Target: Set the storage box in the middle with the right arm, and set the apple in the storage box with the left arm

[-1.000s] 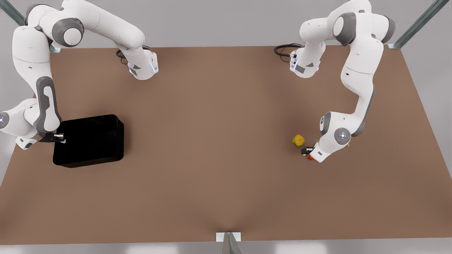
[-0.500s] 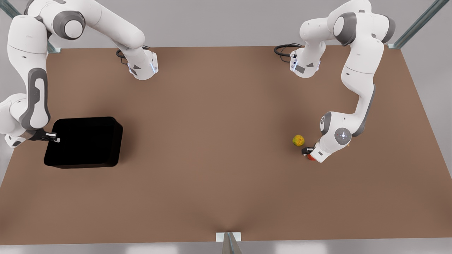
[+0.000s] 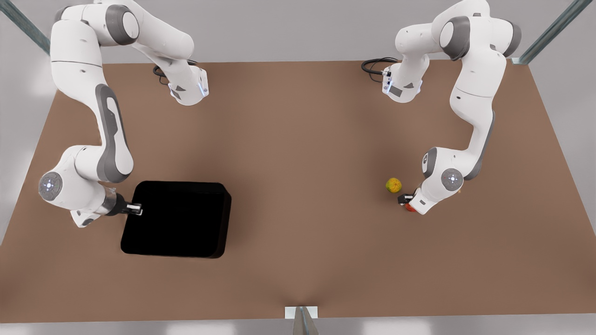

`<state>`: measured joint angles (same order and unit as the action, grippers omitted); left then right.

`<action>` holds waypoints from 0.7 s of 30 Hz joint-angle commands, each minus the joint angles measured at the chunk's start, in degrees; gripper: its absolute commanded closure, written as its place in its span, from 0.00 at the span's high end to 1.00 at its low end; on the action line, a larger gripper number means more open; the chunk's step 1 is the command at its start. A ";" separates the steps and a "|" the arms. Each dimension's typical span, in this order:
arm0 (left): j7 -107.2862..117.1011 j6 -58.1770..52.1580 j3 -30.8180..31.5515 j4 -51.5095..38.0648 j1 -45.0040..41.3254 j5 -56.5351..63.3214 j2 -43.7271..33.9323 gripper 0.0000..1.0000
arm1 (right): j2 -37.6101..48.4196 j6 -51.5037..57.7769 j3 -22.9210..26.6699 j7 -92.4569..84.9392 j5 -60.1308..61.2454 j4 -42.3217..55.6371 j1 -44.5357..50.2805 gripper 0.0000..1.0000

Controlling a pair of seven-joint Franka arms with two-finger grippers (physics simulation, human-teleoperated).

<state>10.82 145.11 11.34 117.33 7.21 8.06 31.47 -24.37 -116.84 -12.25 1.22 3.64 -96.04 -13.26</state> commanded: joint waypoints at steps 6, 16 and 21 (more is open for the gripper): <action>-0.01 0.00 0.00 0.00 0.00 0.02 0.00 1.00 | -0.59 -0.23 -8.84 10.81 0.49 -0.11 3.94 0.21; -0.01 0.00 0.00 0.00 0.00 0.02 0.00 1.00 | -6.03 -4.10 -8.93 27.17 9.54 3.76 21.43 0.21; 0.07 0.00 0.00 0.00 0.00 0.02 0.00 1.00 | -8.06 -5.24 -8.93 26.37 8.93 3.84 24.16 0.21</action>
<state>10.85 145.11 11.34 117.33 7.21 8.06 31.47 -32.51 -122.12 -21.18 27.54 12.59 -92.20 10.98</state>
